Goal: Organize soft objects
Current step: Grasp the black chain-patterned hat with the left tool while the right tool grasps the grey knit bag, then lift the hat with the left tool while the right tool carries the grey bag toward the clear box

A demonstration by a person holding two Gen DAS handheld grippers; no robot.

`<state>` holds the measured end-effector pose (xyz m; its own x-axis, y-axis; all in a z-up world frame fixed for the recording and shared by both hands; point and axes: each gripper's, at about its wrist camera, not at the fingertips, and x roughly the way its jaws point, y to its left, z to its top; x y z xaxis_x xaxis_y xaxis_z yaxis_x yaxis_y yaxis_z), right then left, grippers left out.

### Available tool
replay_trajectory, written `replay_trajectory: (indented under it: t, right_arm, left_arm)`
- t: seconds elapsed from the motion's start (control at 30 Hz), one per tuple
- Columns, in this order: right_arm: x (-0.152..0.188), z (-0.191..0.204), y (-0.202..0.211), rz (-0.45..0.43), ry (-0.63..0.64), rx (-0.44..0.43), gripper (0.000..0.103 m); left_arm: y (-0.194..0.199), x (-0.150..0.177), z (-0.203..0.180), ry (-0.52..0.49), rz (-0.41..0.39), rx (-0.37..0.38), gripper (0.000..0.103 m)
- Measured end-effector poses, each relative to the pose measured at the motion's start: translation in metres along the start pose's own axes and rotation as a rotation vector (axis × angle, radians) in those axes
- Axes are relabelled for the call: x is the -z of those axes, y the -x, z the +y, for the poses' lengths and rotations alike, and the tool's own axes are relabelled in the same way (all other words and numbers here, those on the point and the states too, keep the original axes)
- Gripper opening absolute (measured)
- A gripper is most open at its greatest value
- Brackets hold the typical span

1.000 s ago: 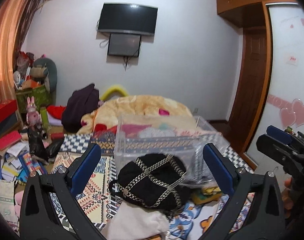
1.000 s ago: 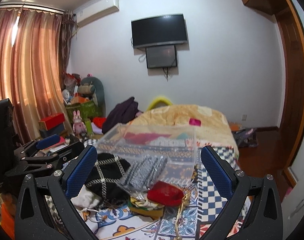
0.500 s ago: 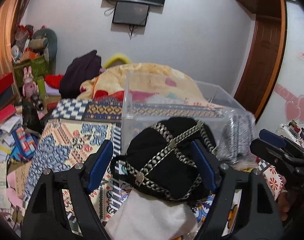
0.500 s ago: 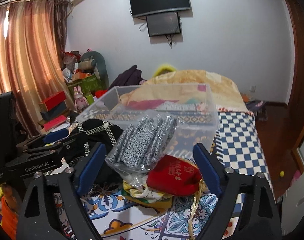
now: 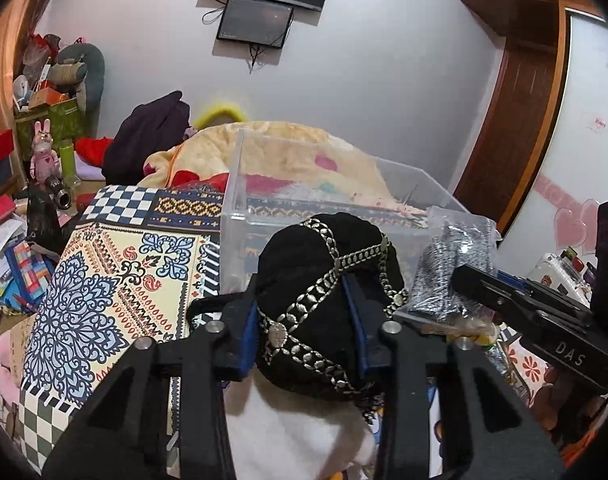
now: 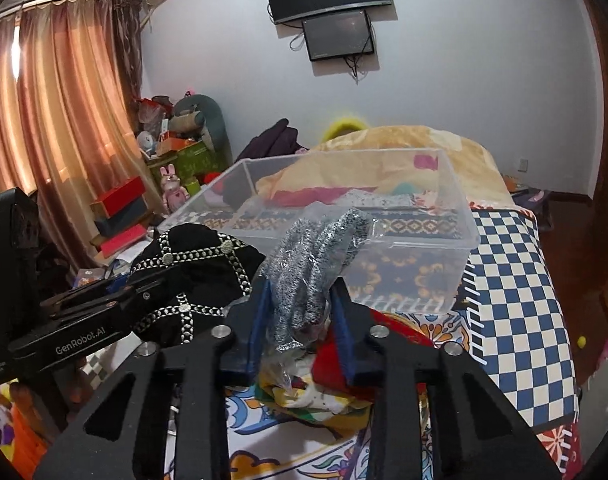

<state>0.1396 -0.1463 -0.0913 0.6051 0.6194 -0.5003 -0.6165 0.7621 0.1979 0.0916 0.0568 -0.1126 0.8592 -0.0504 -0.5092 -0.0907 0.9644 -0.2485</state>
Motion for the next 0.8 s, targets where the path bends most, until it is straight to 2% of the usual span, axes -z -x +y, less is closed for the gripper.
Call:
replay_trajectory:
  t: [0.2, 0.4, 0.8]
  right_arm:
    - [-0.006, 0.007, 0.013, -0.042, 0.017, -0.017, 0.022]
    - [-0.017, 0.013, 0.029, -0.106, 0.048, 0.021, 0.022]
    - [-0.049, 0.004, 0.030, -0.186, 0.098, 0.107, 0.022]
  left_arm:
    - [0.024, -0.007, -0.009, -0.026, -0.065, -0.010, 0.029]
    - [0.041, -0.030, -0.013, -0.042, -0.110, -0.006, 0.028]
    - [0.038, -0.085, -0.016, -0.089, -0.173, 0.013, 0.028]
